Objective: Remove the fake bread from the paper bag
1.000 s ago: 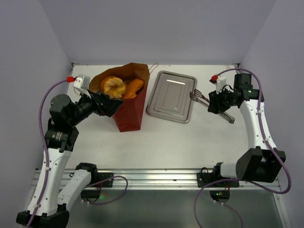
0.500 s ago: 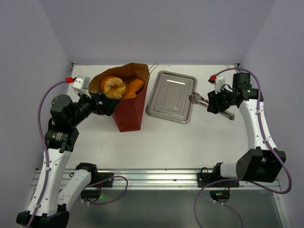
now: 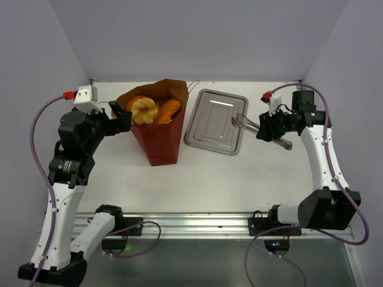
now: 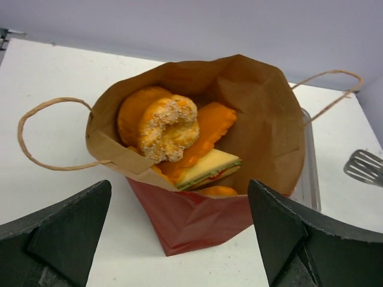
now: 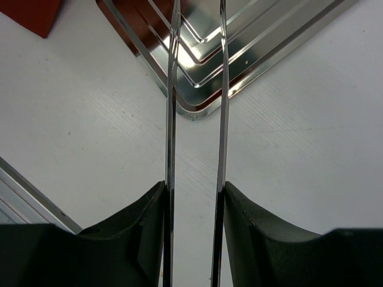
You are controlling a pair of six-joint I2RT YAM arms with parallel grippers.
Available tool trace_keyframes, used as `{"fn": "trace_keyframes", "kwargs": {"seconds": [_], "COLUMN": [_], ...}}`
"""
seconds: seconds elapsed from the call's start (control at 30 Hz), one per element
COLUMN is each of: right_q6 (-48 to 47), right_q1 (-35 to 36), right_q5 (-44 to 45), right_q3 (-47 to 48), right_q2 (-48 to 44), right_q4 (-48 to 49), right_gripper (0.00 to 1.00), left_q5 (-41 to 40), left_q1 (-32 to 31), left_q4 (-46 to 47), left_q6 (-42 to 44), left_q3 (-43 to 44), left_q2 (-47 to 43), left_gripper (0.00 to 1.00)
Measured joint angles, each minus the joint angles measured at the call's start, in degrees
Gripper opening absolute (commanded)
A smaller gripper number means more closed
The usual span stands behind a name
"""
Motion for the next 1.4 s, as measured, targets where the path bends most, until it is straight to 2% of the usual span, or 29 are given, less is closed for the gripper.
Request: {"fn": "trace_keyframes", "kwargs": {"seconds": [0.17,0.3,0.4,0.63,0.83,1.03,1.23,1.27,1.33,1.37,1.4], "right_q6": [0.8,1.0,0.9,0.4,-0.2,-0.5,-1.5,-1.6,-1.6,-1.6,-1.6], "right_q1": [0.0,0.0,0.0,0.0,0.1,0.2,0.8,1.2,2.1,2.8,3.8], "right_q5": [-1.8,-2.9,-3.1,-4.2,-4.8,-6.0,-7.5,-7.7,-8.4,-8.7,-8.8], "right_q3": [-1.5,-3.7,-4.8,-5.1,-5.1,-5.1,-2.4,-1.0,1.7,3.3,4.8], "right_q2": [-1.0,-1.8,-2.1,-2.7,-3.1,-4.1,-4.5,-4.7,-4.8,-4.9,-4.9], "right_q4": [0.9,2.0,2.1,2.2,2.2,1.7,-1.6,-2.4,-3.9,-4.5,-5.1], "right_gripper": [0.44,0.44,0.44,0.44,0.44,0.44,0.44,0.44,0.44,0.44,0.44], "left_q5": [-2.2,0.3,1.1,3.1,4.5,4.7,4.8,4.9,5.4,5.6,5.8], "left_q1": [2.4,8.5,10.8,11.1,11.4,11.9,12.9,13.1,13.3,13.4,13.4], "left_q4": [-1.8,-2.9,-3.0,-1.6,2.2,5.2,7.3,7.8,8.8,9.2,9.6], "left_q6": [-2.5,-5.4,-8.0,-11.5,-12.8,-13.2,-13.8,-13.7,-13.7,-13.6,-13.7], "left_q3": [2.2,2.4,1.1,-4.4,-5.6,-5.6,-5.6,-5.6,-5.6,-5.4,-5.1], "left_q2": [4.9,9.6,11.0,11.6,16.4,20.7,24.4,24.8,25.5,25.8,26.1], "left_gripper": [0.95,0.94,0.94,0.92,0.88,0.79,0.60,0.50,0.37,0.17,0.11]}}
